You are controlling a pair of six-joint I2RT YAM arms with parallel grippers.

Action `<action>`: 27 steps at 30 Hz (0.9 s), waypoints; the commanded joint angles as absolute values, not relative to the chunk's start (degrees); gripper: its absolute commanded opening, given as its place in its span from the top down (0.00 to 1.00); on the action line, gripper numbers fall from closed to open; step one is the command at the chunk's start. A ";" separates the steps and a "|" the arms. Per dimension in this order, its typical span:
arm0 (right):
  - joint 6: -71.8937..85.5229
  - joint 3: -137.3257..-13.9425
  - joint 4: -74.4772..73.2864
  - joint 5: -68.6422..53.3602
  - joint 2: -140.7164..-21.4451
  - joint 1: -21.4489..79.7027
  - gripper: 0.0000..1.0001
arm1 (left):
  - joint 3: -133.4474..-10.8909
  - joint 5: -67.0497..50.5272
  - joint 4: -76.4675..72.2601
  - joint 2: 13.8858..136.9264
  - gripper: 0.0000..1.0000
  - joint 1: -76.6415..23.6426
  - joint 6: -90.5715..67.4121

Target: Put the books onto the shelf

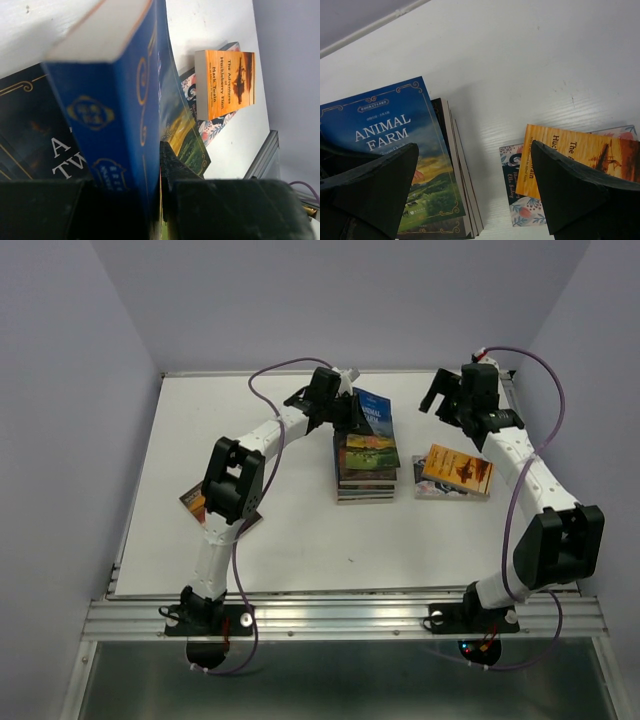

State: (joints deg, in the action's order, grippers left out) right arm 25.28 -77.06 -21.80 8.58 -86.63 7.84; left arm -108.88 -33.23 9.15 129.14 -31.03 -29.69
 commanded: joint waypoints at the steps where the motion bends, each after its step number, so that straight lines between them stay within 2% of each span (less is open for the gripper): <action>1: 25.93 -76.64 -18.90 7.47 -86.92 7.38 0.00 | -111.27 -30.15 13.96 128.05 0.98 -30.76 -27.60; 6: 25.93 -76.46 -18.90 6.59 -87.27 7.38 0.00 | -109.87 -30.32 17.66 127.44 1.00 -30.85 -23.21; 19: 26.28 -75.94 -18.90 5.80 -87.71 7.38 0.00 | -106.52 -34.80 16.52 125.95 1.00 -31.64 -20.75; 22: 26.28 -76.02 -18.90 5.80 -87.80 7.38 0.00 | -106.44 -32.45 17.40 125.51 1.00 -31.82 -21.09; 25: 26.37 -76.03 -18.81 5.80 -87.89 7.38 0.00 | -106.35 -30.59 18.37 125.25 0.98 -31.99 -21.45; 27: 26.28 -76.03 -18.72 5.98 -88.07 7.38 0.00 | -106.08 -30.59 18.19 125.16 0.92 -32.34 -21.79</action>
